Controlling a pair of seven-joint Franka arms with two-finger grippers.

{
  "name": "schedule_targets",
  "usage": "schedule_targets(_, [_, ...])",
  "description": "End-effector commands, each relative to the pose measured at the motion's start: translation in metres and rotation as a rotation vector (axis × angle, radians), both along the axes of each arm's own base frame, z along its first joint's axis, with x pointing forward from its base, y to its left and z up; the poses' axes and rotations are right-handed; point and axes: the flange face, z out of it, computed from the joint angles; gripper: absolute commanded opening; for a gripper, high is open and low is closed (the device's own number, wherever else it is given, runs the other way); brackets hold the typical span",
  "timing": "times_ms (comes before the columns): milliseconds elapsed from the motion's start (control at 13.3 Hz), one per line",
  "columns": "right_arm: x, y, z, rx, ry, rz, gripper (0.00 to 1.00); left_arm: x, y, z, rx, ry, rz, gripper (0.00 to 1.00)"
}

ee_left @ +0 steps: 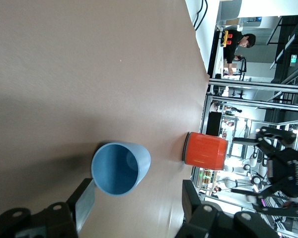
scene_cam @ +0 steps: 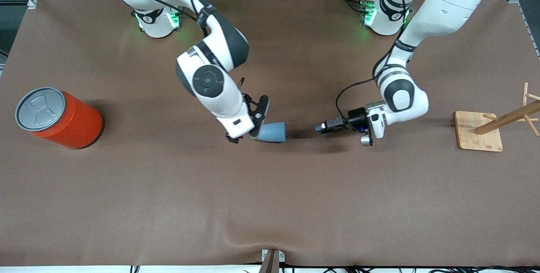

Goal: Flip cup
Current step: 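Grasp the cup with the left gripper while the right gripper releases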

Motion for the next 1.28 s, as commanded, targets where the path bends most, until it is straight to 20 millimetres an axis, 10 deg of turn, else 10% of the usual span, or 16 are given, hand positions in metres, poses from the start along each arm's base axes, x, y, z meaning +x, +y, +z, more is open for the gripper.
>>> schedule_targets(0, [0.004,-0.033,0.011,-0.037,0.015,-0.257,1.00,0.002,-0.029,-0.011,-0.010,0.000,0.007,0.78])
schedule_targets(526, [0.065,-0.171,0.019,-0.160,-0.052,-0.632,1.00,-0.006,-0.065,-0.033,0.018,0.025,0.010,0.74])
schedule_targets(1202, [0.044,-0.315,0.093,-0.194,-0.043,-0.905,1.00,-0.017,-0.103,-0.042,0.019,0.044,0.020,0.60])
